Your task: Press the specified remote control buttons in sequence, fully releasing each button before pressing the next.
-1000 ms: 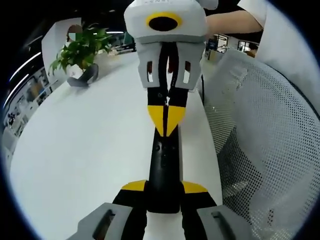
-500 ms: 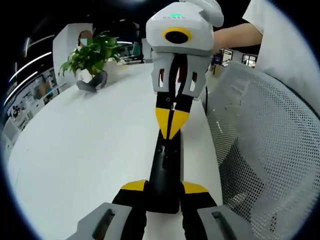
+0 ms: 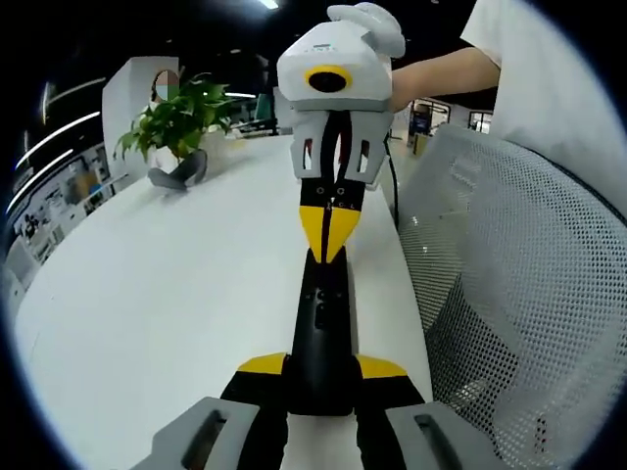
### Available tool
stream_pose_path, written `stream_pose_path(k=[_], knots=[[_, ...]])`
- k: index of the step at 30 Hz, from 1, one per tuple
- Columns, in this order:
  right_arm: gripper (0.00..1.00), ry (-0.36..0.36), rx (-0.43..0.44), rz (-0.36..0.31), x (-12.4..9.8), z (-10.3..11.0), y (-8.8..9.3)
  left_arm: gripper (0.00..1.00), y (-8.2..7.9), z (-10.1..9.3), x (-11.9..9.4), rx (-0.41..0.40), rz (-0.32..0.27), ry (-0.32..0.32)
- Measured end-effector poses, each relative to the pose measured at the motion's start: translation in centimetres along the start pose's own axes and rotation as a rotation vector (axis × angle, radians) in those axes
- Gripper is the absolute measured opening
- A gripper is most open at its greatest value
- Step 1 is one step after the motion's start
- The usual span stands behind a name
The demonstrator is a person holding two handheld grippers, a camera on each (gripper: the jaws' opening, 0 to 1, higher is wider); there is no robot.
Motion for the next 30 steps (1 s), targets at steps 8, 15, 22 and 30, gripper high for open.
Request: stream_pose_path(k=[8,15,22,30], knots=[[0.0,0.014,-0.054,0.03,0.3,0.0,-0.3,0.24,-0.3,0.0,0.0,0.048,0.056,0.03],[0.0,0.023,0.091,-0.094,0.1,0.0,0.2,0.25,-0.5,0.2,0.1,0.097,0.106,0.071],[0.0,0.01,0.135,-0.158,0.0,0.8,0.5,0.25,-0.6,0.3,0.2,0.125,0.123,0.1],[0.0,0.018,-0.079,-0.079,0.6,1.0,-0.8,0.25,-0.7,0.4,0.3,0.118,0.139,0.112]])
Point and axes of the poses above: the point that each gripper's makers call its tool centre point, and the gripper's own axes: x roughly forward along the fingers, z roughly to its left, y roughly out of its underside, the point moved 5 cm from there along -x, roughly backward along the fingers, and after that the axes turned 7 degrees about z, right-handed, at the moved point
